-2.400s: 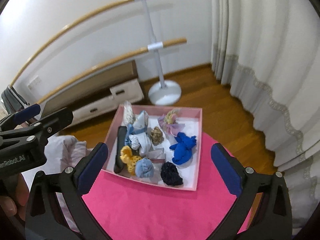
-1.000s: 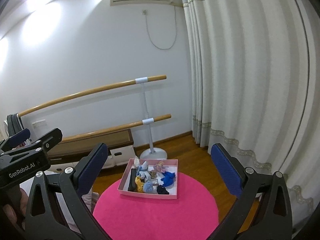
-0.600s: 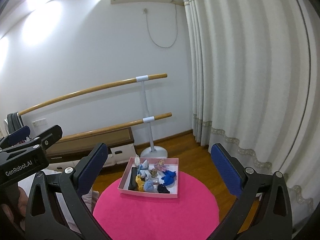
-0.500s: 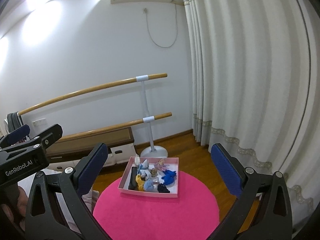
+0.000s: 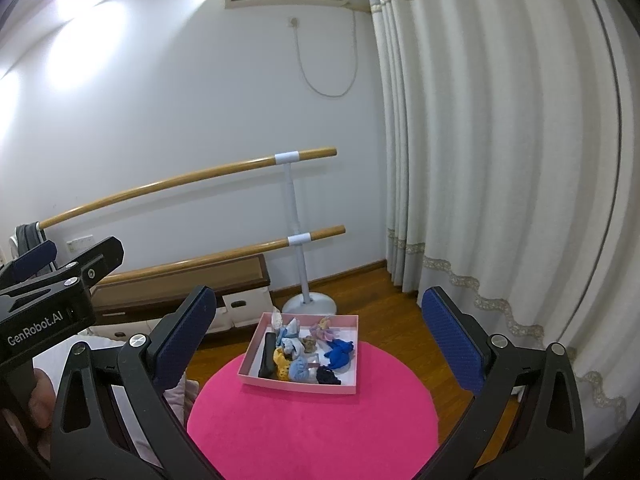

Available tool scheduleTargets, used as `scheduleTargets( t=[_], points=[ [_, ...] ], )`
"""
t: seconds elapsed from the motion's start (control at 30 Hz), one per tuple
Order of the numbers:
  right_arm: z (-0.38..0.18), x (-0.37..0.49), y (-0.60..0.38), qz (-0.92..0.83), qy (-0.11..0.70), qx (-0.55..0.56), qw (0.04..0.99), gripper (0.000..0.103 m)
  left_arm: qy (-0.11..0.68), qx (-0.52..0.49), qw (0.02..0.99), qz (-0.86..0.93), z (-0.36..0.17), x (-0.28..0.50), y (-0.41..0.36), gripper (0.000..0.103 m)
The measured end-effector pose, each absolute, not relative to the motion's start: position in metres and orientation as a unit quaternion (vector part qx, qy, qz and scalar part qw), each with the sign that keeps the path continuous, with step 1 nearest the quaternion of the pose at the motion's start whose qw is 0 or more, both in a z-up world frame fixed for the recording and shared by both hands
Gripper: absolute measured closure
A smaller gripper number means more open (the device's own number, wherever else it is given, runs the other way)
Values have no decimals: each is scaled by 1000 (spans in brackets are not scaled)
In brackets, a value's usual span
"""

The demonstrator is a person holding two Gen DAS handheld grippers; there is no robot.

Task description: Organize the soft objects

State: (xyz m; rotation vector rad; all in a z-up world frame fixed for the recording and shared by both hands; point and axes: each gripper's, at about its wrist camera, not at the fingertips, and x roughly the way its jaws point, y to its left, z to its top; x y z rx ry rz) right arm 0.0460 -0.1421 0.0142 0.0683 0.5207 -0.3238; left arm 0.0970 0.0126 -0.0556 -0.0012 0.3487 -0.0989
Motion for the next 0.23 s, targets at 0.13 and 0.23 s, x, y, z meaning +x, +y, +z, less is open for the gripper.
scheduleTargets(
  t=[0.13, 0.23],
  points=[
    [14, 46, -142, -160, 256, 34, 953, 0, 170, -5, 984, -54, -59, 94, 14, 0],
    [13, 48, -141, -160, 256, 34, 953, 0, 166, -8, 984, -57, -61, 90, 16, 0]
  ],
)
